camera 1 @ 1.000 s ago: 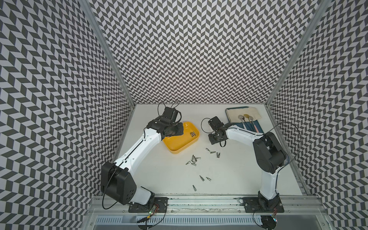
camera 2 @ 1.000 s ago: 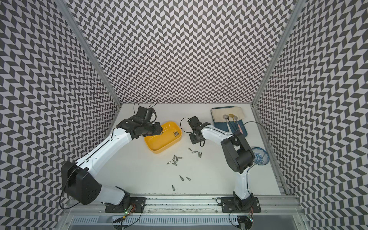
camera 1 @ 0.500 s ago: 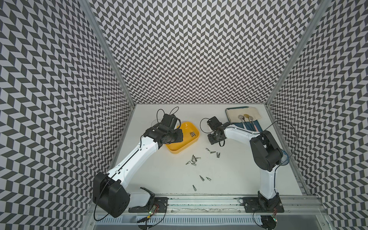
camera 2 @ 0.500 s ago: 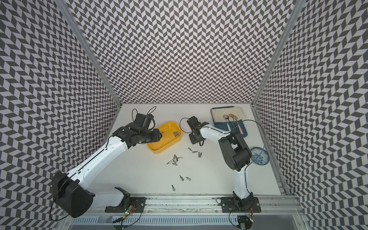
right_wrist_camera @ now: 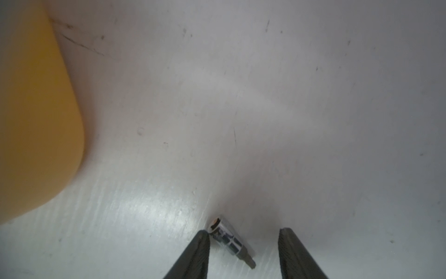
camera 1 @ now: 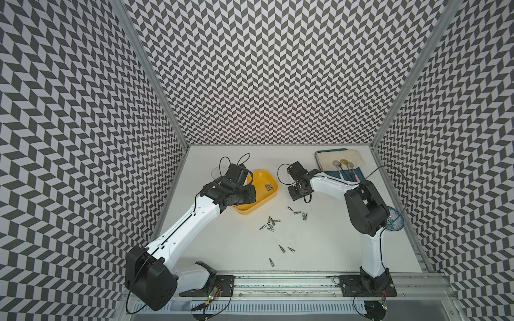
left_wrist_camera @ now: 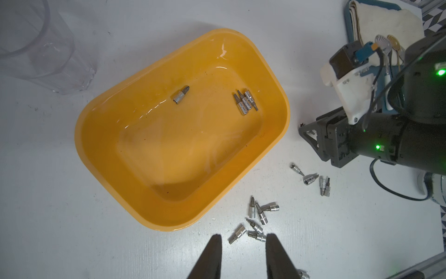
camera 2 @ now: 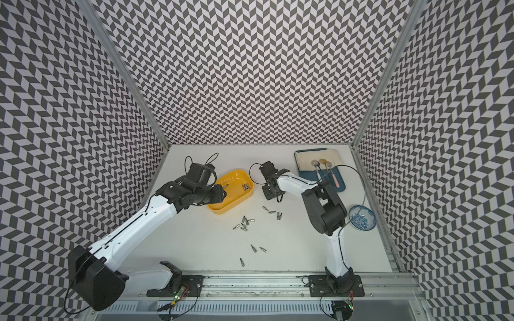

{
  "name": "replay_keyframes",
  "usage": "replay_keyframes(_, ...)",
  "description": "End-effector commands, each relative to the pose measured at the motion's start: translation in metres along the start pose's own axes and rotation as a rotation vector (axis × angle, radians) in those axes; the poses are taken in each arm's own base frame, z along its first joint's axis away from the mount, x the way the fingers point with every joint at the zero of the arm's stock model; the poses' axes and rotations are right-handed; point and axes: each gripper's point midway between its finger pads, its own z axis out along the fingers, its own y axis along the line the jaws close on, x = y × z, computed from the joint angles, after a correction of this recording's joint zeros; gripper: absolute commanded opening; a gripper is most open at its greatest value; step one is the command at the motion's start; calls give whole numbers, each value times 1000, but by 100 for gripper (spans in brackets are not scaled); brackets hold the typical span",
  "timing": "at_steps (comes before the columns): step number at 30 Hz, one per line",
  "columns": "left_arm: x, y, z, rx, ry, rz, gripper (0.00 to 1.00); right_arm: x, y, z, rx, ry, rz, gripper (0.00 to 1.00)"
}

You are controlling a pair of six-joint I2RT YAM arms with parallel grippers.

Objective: Put the bit on the desktop into the storage box
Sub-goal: Pick up the screwdriver bit from the center of the board.

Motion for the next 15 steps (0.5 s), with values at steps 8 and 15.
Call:
replay_keyframes(8, 21, 4, -10, 1, 12, -20, 35, -3, 2, 11, -19, 23, 1, 41)
replay_keyframes(15, 35, -1, -12, 20, 31, -17, 35, 5, 5, 18, -40, 55, 3, 32)
